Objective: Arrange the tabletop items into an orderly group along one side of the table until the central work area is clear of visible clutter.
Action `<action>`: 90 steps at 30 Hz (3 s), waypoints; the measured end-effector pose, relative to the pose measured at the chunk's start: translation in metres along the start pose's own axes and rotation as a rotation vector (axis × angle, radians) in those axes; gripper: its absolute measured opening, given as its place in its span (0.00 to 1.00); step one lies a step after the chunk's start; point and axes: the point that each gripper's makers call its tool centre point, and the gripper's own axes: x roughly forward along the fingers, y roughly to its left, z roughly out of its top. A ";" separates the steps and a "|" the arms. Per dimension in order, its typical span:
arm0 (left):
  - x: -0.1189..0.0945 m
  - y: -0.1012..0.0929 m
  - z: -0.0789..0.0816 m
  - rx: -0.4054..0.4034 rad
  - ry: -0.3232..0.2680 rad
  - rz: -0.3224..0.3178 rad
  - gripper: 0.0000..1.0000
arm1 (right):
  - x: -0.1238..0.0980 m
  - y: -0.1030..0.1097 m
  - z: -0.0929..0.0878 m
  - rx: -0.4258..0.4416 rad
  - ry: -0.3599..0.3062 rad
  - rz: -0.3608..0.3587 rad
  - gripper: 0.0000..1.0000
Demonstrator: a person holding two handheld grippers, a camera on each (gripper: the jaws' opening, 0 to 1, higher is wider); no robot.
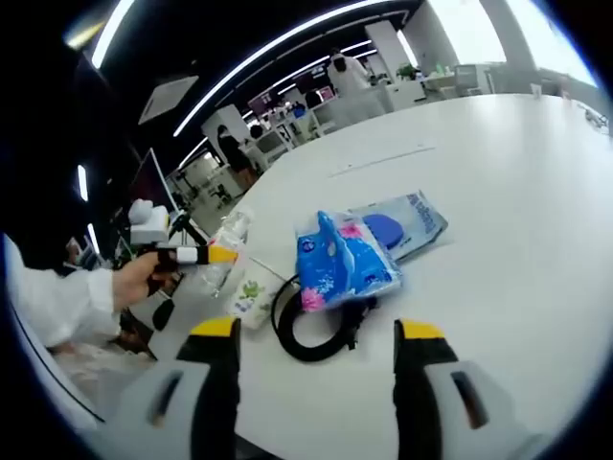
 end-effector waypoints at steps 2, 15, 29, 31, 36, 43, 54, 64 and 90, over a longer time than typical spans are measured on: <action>-0.003 -0.001 0.003 0.010 -0.017 0.002 0.34 | 0.002 0.003 0.003 -0.006 -0.003 0.006 0.63; -0.022 -0.019 0.020 0.107 -0.206 -0.024 0.35 | 0.013 0.034 0.039 0.019 -0.070 0.090 0.62; -0.046 -0.034 0.022 0.165 -0.273 -0.024 0.35 | 0.046 0.105 0.082 0.098 -0.129 0.277 0.59; -0.051 -0.037 0.023 0.163 -0.290 -0.029 0.35 | 0.052 0.117 0.085 0.081 -0.114 0.293 0.58; -0.060 -0.044 0.027 0.172 -0.325 -0.034 0.35 | 0.065 0.148 0.103 0.075 -0.118 0.369 0.58; -0.072 -0.049 0.023 0.177 -0.337 -0.051 0.36 | 0.081 0.173 0.124 0.087 -0.130 0.414 0.55; -0.091 -0.059 0.022 0.197 -0.378 -0.069 0.36 | 0.098 0.196 0.126 0.101 -0.099 0.463 0.55; -0.099 -0.081 0.014 0.238 -0.391 -0.102 0.37 | 0.096 0.208 0.124 0.096 -0.088 0.502 0.43; -0.115 -0.091 -0.007 0.254 -0.392 -0.112 0.39 | 0.070 0.228 0.102 -0.032 -0.047 0.579 0.21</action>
